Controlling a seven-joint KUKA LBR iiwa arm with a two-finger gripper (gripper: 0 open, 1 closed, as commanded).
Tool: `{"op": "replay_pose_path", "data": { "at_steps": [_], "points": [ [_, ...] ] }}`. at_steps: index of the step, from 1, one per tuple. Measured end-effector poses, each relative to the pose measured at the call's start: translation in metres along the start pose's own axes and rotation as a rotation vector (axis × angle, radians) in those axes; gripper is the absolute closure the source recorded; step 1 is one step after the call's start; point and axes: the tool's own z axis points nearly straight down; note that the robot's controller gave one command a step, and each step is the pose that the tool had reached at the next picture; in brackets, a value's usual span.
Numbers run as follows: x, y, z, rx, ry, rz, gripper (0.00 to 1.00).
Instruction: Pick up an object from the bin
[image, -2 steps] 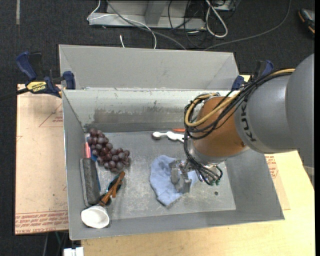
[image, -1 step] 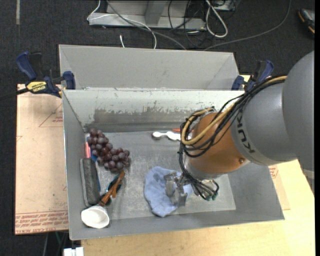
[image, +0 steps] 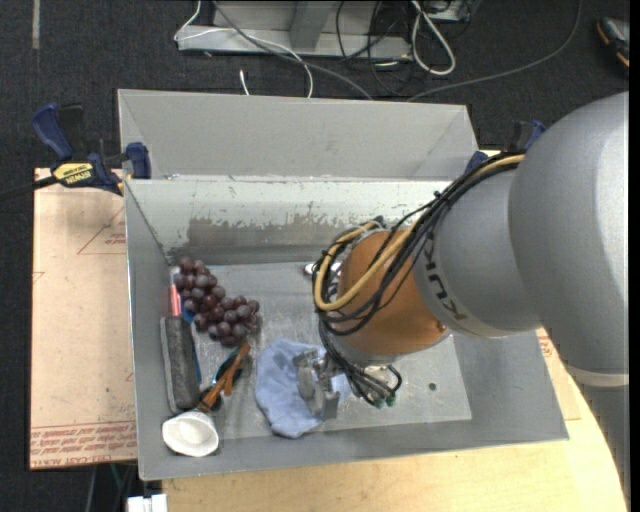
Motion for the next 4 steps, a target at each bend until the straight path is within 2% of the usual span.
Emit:
{"op": "replay_pose_path", "data": {
  "at_steps": [1,2,3,4],
  "points": [
    [-0.011,0.053,0.0,-0.003,-0.002,-0.001,1.0],
    [0.004,0.001,-0.005,-0.005,-0.001,0.013,1.0],
    [-0.02,0.013,-0.003,-0.001,-0.003,-0.046,1.0],
    [-0.032,0.037,-0.006,-0.01,-0.006,-0.089,1.0]
  ]
}}
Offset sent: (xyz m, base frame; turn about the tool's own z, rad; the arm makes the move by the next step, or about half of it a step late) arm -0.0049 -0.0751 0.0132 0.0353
